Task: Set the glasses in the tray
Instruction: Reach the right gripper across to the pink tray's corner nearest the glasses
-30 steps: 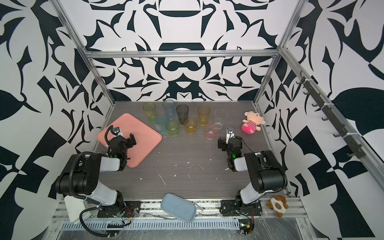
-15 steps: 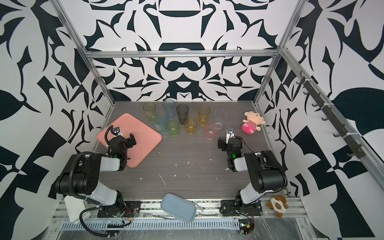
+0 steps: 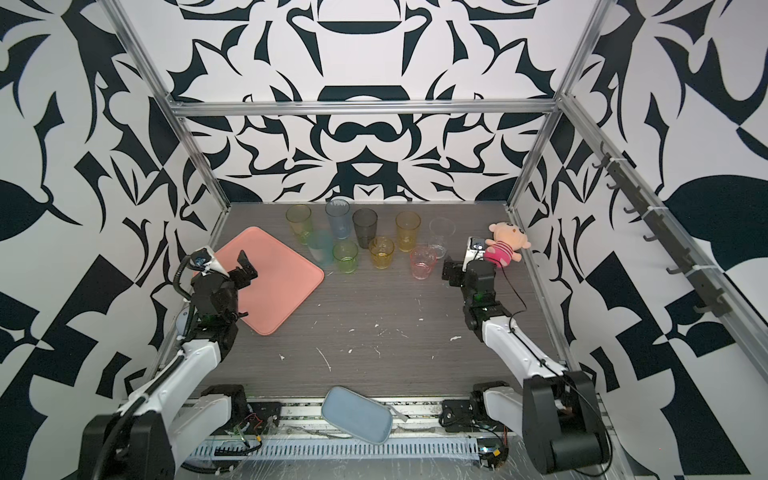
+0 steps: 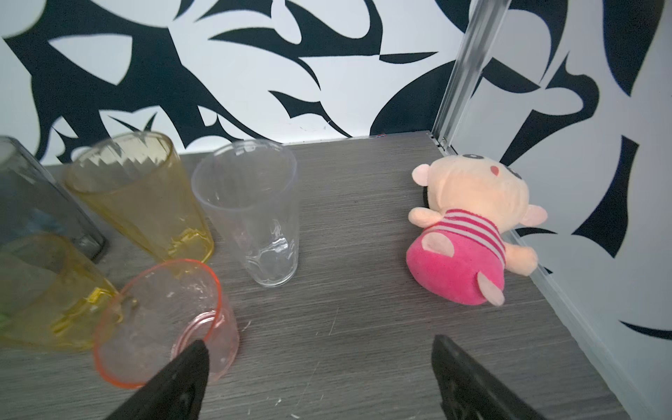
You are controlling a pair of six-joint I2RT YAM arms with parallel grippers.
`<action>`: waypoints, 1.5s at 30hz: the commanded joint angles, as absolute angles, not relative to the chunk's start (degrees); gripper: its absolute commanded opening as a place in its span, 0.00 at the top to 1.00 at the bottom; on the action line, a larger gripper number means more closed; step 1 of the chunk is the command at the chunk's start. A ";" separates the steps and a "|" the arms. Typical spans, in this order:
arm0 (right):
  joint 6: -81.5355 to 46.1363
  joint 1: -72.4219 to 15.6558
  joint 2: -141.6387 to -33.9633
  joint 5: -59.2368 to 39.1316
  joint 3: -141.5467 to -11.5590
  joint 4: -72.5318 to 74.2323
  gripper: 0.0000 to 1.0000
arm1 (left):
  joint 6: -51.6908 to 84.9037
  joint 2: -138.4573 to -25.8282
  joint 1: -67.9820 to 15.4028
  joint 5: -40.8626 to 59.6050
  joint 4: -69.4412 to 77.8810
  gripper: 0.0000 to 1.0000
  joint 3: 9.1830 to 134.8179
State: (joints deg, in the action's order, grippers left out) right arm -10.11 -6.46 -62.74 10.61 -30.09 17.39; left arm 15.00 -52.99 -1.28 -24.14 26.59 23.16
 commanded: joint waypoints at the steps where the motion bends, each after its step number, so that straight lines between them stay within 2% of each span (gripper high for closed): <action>1: -23.67 -6.33 -57.38 9.61 -34.78 2.78 0.02 | 25.51 -47.95 -1.54 -27.02 6.80 0.01 29.55; 3: -29.96 -6.33 -55.38 6.72 -37.80 -3.44 0.03 | 30.59 -45.89 -1.50 -27.27 -2.92 0.01 33.27; 6: -30.37 -6.33 -54.32 -6.92 -39.75 -4.72 0.06 | 38.92 -44.68 -1.53 -27.56 -14.37 0.01 37.25; 10: -37.11 -6.48 -55.20 -14.50 -40.90 -4.94 0.12 | 41.58 -42.45 -1.56 -23.81 -18.84 0.01 37.60; 13: -41.86 -8.98 -56.74 -15.83 -41.90 -4.94 0.14 | 41.67 -41.71 -1.49 -18.51 -20.83 0.01 38.29; 21: -45.43 -33.99 -63.02 4.76 -46.25 -3.87 0.16 | 39.98 -46.64 -1.56 -8.53 -30.55 0.01 40.87; 24: -46.44 -42.15 -69.11 10.34 -50.02 -3.29 0.16 | 38.77 -48.30 -1.53 -4.18 -31.69 0.01 40.66; 29: -49.49 -52.16 -81.90 18.51 -58.56 -3.72 0.16 | 38.61 -47.81 -1.50 -2.57 -34.25 0.00 40.51; 32: -51.46 -57.09 -90.18 22.68 -65.49 -5.99 0.16 | 38.67 -45.25 -1.51 -3.36 -36.11 0.01 40.53; 38: -58.83 -62.63 -105.69 31.29 -83.11 -19.52 0.16 | 39.41 -38.58 -1.50 -4.35 -40.13 0.01 41.62; 45: -59.68 -64.07 -119.83 29.01 -96.86 -22.64 0.16 | 40.30 -31.61 -1.49 -4.36 -42.69 0.01 43.68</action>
State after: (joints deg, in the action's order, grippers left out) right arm -57.58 -64.20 -117.54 27.14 -91.55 -18.26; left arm 39.42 -33.58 -1.52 -4.19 -39.48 41.63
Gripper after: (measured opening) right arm 0.838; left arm 0.994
